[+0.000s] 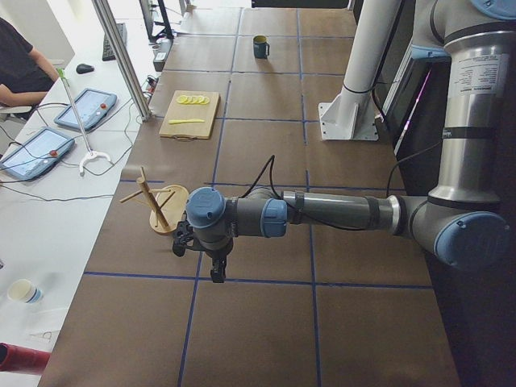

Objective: Hang cup on storage rack

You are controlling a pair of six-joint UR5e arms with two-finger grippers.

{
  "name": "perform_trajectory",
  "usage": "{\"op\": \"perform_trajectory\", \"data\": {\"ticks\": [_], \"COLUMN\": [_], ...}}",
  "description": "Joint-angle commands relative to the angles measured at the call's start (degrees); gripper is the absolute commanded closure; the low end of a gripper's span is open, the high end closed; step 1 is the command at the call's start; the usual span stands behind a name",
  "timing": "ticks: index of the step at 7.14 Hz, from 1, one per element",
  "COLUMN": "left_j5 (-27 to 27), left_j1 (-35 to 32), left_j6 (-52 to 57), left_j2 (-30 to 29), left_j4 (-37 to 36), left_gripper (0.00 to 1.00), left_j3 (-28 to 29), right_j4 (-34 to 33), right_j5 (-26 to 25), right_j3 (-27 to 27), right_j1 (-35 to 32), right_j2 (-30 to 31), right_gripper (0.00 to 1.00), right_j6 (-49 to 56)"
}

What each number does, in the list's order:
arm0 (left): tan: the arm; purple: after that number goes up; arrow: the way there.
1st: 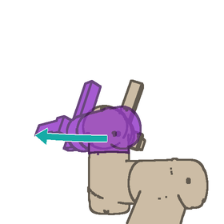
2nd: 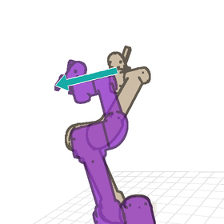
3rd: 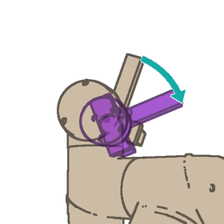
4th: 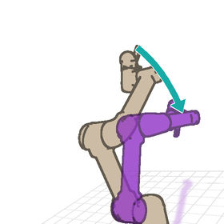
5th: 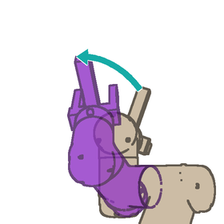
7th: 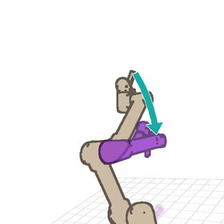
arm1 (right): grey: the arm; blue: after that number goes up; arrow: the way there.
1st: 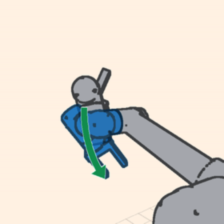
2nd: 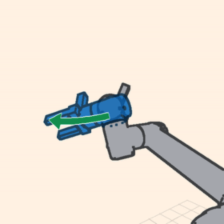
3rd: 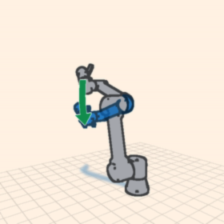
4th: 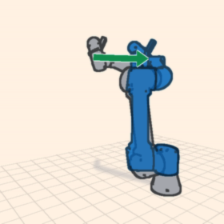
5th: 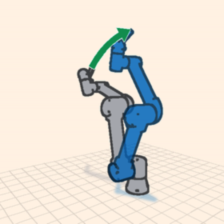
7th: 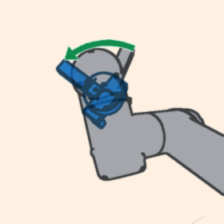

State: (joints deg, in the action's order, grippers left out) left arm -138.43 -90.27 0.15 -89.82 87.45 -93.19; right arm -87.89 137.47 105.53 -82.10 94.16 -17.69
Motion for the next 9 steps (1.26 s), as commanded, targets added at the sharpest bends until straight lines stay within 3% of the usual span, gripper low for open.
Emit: {"op": "perform_trajectory", "data": {"ticks": [1,2,3,5,9], "left_j5": [0.0,0.0,0.0,0.0,0.0], "left_j1": [0.0,0.0,0.0,0.0,0.0], "left_j6": [-0.06,-0.06,-0.06,-0.06,0.03], "left_j2": [0.0,0.0,-0.09,-0.09,0.0], "left_j4": [0.0,0.0,0.0,0.0,0.0], "left_gripper": [0.0,0.0,0.0,0.0,0.0], "left_j3": [-0.24,-0.16,-0.15,-0.15,-0.15], "right_j4": [16.7,22.1,22.93,22.94,23.03], "right_j5": [-3.23,-5.87,-6.42,-9.31,-9.32], "right_j3": [0.29,0.21,0.2,-1.46,-6.11], "right_j1": [7.27,11.74,14.14,17.14,20.74], "right_j2": [3.82,5.93,5.95,5.86,4.37], "right_gripper": [0.0,0.0,0.0,0.0,0.0], "right_j6": [-16.68,-21.37,-24.38,-24.49,-24.49]}}
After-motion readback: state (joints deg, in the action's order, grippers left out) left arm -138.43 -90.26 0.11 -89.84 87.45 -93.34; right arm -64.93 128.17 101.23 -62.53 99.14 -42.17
